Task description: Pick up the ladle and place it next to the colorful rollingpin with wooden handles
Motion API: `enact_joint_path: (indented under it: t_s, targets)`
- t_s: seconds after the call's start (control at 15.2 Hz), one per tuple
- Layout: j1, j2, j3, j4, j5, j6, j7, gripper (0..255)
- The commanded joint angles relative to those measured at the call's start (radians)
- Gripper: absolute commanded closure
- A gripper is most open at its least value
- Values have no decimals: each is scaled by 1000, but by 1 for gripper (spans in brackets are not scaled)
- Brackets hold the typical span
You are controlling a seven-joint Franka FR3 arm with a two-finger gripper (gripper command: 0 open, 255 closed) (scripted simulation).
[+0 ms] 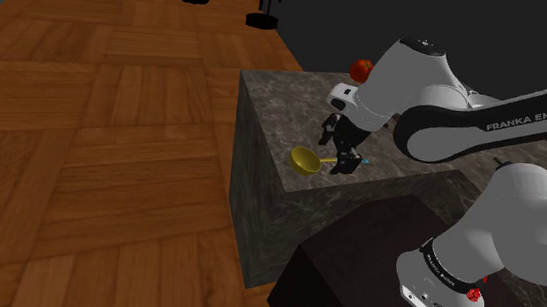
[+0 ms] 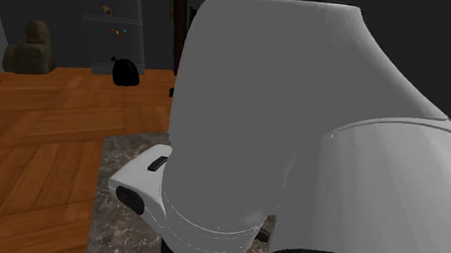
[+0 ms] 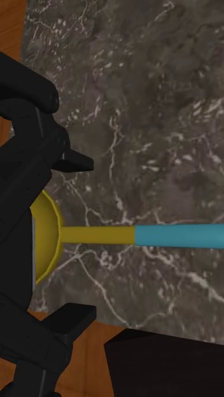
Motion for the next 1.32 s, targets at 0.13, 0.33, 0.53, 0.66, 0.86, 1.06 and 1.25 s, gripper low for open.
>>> enact_joint_path:
  t_s: [0.13, 0.33, 0.53, 0.66, 0.86, 1.06, 1.25]
  targets:
    - [-7, 79, -2, -14, -10, 94, 3, 0]
    - [-7, 79, -2, -14, -10, 94, 3, 0]
    - [-7, 79, -2, -14, -10, 94, 3, 0]
    - [-6, 79, -2, -14, -10, 94, 3, 0]
    - [-6, 79, -2, -14, -10, 94, 3, 255]
    - [-7, 80, -2, -13, -10, 95, 3, 255]
    - [-6, 79, -2, -14, -10, 94, 3, 255]
